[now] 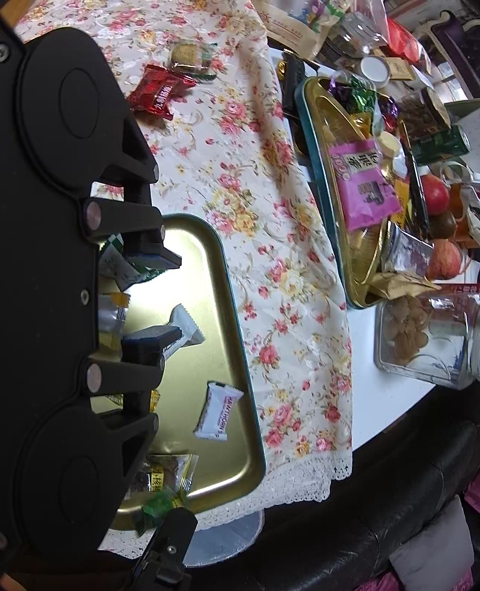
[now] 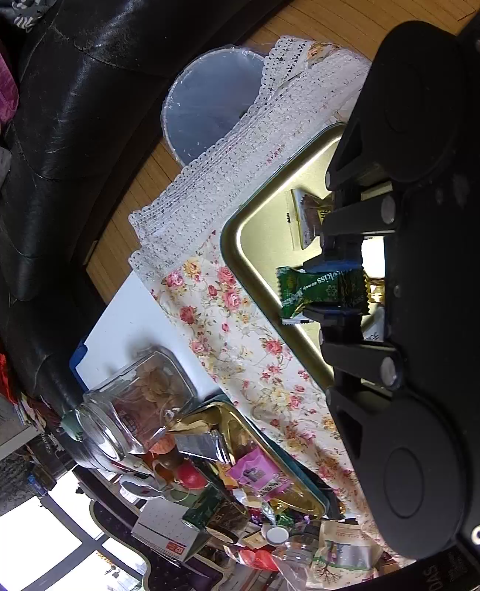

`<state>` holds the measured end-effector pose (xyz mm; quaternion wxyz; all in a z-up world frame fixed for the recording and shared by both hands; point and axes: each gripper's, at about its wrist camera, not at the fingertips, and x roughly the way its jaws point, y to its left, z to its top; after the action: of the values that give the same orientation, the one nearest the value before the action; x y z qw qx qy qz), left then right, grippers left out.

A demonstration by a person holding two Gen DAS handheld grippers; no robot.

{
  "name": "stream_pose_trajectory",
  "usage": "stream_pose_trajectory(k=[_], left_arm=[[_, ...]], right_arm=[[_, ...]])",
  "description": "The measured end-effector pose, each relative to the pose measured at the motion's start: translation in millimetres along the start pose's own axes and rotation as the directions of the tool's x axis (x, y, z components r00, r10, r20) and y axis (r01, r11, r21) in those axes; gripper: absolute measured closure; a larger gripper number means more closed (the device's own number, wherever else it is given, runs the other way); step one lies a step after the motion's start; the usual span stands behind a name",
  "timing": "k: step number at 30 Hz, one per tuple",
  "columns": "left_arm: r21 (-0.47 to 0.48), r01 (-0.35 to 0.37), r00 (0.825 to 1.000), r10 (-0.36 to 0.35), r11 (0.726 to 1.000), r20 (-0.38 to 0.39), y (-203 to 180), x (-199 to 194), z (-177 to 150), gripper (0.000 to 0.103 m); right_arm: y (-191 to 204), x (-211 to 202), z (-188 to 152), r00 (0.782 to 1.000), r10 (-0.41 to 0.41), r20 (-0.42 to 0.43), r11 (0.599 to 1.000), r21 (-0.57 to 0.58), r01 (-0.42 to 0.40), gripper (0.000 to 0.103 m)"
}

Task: Organize snacks
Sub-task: 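Open both tools over the gold tray to drop the sesame packet and green candy, then withdraw both open tools from the tray toward the tablecloth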

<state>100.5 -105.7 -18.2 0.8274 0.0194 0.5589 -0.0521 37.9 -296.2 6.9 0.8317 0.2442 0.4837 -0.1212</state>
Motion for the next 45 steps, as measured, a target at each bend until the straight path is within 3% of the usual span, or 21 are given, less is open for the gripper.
stream_pose_trajectory(k=[2, 5, 13, 19, 23, 34, 40, 45], left_arm=[[-0.009, -0.003, 1.0, 0.003, 1.0, -0.007, 3, 0, 0, 0.059], [-0.014, -0.006, 1.0, 0.006, 1.0, -0.015, 5, 1, 0, 0.059], [-0.001, -0.02, 1.0, 0.02, 1.0, -0.021, 5, -1, -3, 0.059], [-0.016, -0.051, 0.998, 0.051, 0.999, -0.034, 13, -1, -4, 0.059], [-0.03, -0.076, 0.996, 0.075, 0.997, -0.043, 21, -1, -4, 0.059], [-0.092, -0.156, 0.987, 0.153, 0.983, -0.043, 60, -13, -6, 0.058], [-0.137, -0.237, 0.971, 0.236, 0.962, -0.023, 91, -27, -8, 0.058], [-0.116, -0.293, 0.953, 0.299, 0.949, 0.043, 111, -50, -2, 0.057]], right_arm=[[0, 1, -1, 1.0, -0.006, -0.007, 1.0, -0.004, 0.006, 0.08], [-1, 2, -2, 1.0, -0.022, -0.014, 1.0, -0.017, 0.022, 0.07], [9, -4, -4, 0.998, -0.058, 0.028, 0.996, -0.064, 0.059, 0.063], [24, -9, -7, 0.992, -0.097, 0.075, 0.983, -0.151, 0.108, 0.042], [33, -6, -7, 0.987, -0.15, 0.058, 0.967, -0.2, 0.159, 0.04], [64, 2, -19, 0.99, -0.142, 0.008, 0.959, -0.245, 0.14, 0.04], [95, 5, -31, 0.994, -0.111, -0.012, 0.95, -0.296, 0.102, 0.04], [120, -1, -41, 0.997, -0.072, -0.018, 0.943, -0.327, 0.062, 0.04]])
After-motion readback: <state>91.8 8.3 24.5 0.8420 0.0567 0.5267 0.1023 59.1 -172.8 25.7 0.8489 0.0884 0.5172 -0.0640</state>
